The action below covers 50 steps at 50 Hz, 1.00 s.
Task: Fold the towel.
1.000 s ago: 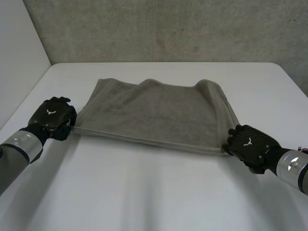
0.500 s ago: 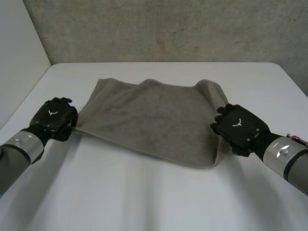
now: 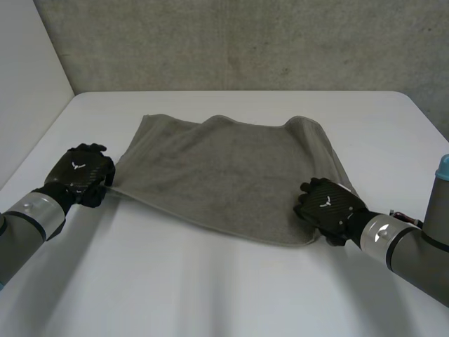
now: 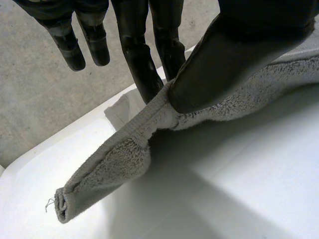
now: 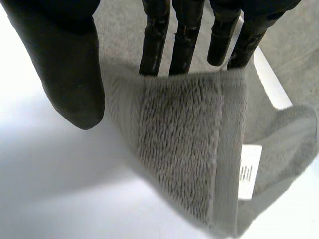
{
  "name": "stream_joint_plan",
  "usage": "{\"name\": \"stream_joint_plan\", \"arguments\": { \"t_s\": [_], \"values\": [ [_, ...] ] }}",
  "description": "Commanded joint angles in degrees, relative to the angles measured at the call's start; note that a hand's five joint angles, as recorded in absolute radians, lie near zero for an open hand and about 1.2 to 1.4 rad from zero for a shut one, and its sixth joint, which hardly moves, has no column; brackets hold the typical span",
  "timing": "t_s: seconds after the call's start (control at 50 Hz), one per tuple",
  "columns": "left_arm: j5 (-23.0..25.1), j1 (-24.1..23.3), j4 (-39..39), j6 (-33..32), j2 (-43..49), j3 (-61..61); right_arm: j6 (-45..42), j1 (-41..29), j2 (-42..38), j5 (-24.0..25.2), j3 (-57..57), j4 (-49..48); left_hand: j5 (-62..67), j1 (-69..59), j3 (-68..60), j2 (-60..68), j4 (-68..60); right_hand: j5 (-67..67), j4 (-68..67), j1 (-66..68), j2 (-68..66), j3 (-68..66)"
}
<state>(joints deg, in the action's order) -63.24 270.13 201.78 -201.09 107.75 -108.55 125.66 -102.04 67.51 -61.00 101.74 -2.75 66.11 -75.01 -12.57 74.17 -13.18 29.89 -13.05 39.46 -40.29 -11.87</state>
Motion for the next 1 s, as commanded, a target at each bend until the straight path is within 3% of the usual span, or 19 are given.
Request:
{"name": "stream_joint_plan", "arguments": {
  "t_s": [0.02, 0.1, 0.14, 0.32, 0.52, 0.68, 0.86, 1.0],
  "values": [
    [-0.05, -0.21, -0.16, 0.0, 0.09, 0.0, -2.52, 2.02, 0.52, -1.23, 1.97, -1.47, 3.89, -4.99, 2.57, 5.83, 3.18, 6.67, 3.05, 7.1, -6.26, 1.87],
    [-0.13, -0.13, -0.43, 0.0, -0.17, 0.0, -4.46, 3.87, 1.49, -2.2, 2.32, -1.3, 3.89, -4.99, 2.57, 5.83, 3.18, 22.68, 3.05, 23.11, -22.27, 1.87],
    [-0.22, -0.04, -1.82, -0.09, -1.04, -0.08, -5.16, 5.71, 4.72, -2.9, 2.32, -0.77, 3.89, -4.99, 2.57, 5.83, 3.18, 39.07, 3.05, 39.5, -38.66, 1.87],
    [-0.22, -0.21, -9.3, -0.17, -6.85, -0.7, -0.51, 7.83, 13.97, -2.72, 2.23, 4.86, 3.89, -4.99, 2.57, 5.83, 3.18, 40.11, 3.05, 40.54, -39.71, 1.87],
    [-0.57, 0.14, -20.11, 0.18, -22.74, -0.52, 12.32, 8.62, 25.12, -1.58, -1.89, 8.37, 3.89, -4.99, 2.57, 5.83, 3.18, 40.11, 3.05, 40.54, -39.71, 1.87],
    [-0.57, 0.58, -25.2, 2.02, -32.32, -0.52, 13.03, 9.58, 30.83, -0.88, -5.58, 17.32, 3.89, -4.99, 2.57, 5.83, 3.18, 40.11, 3.05, 40.54, -39.71, 1.87],
    [0.04, 0.49, -25.56, 3.25, -33.04, -0.79, 12.24, 11.6, 29.09, 2.11, -5.06, 18.39, 3.89, -4.99, 2.57, 5.83, 3.18, 40.11, 3.05, 40.54, -39.71, 1.87],
    [-0.48, -1.35, -24.51, 2.2, -17.44, 2.88, 6.8, 11.96, 14.96, 4.22, -7.95, 15.15, 3.89, -4.99, 2.57, 5.83, 3.18, 40.11, 3.05, 40.54, -39.71, 1.87]
  ]
}}
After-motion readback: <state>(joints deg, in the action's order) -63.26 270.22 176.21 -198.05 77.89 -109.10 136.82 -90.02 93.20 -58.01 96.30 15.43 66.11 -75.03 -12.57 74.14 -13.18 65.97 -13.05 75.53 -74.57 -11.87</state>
